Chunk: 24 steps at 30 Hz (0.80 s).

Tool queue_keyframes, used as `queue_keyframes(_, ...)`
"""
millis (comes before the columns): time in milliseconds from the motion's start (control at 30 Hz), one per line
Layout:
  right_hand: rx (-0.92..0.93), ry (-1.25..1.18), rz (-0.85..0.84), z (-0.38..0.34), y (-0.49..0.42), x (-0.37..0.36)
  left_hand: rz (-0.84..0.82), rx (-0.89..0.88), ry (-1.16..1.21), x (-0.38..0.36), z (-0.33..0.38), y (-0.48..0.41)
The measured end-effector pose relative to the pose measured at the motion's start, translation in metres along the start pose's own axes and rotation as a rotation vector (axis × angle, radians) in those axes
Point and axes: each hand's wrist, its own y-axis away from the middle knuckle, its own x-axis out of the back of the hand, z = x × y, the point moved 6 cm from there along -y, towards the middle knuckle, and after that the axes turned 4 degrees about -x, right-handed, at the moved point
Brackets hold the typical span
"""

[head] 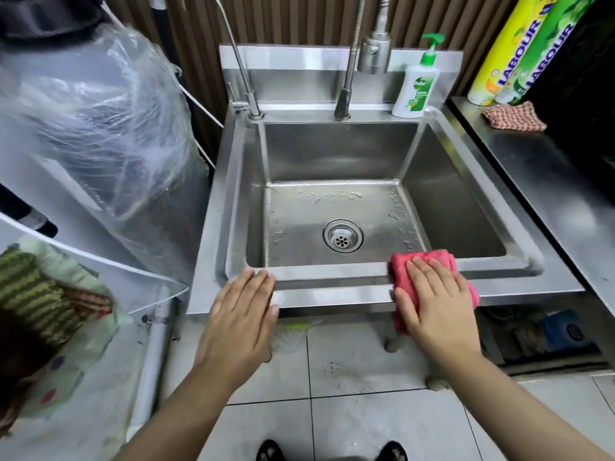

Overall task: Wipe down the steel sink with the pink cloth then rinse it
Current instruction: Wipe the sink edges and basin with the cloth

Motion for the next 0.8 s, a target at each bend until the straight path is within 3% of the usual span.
queue_keyframes(67,-0.034,-0.032,0.037,-0.047,0.006,-0.004,0.026,0.030,0.007,0.008,-0.029,0.009)
queue_keyframes(233,0.195,-0.152,-0.029,-0.193,0.017,-0.019,0.031,0.016,0.024,0.004,-0.050,0.012)
queue_keyframes(333,0.301,-0.103,-0.098,-0.175,0.016,-0.021,0.050,0.008,0.038,0.004,-0.049,0.012)
queue_keyframes(467,0.134,-0.079,-0.129,-0.098,0.008,-0.013,0.064,-0.007,0.042,0.007,-0.049,0.014)
queue_keyframes(567,0.072,-0.091,-0.125,-0.108,0.008,-0.015,0.071,-0.015,0.099,0.008,-0.052,0.014)
queue_keyframes(700,0.331,-0.106,-0.183,-0.160,0.007,-0.017,0.135,0.058,0.206,0.017,-0.073,0.036)
queue_keyframes(800,0.589,-0.181,-0.366,-0.205,-0.002,-0.018,0.130,0.057,0.253,0.019,-0.081,0.060)
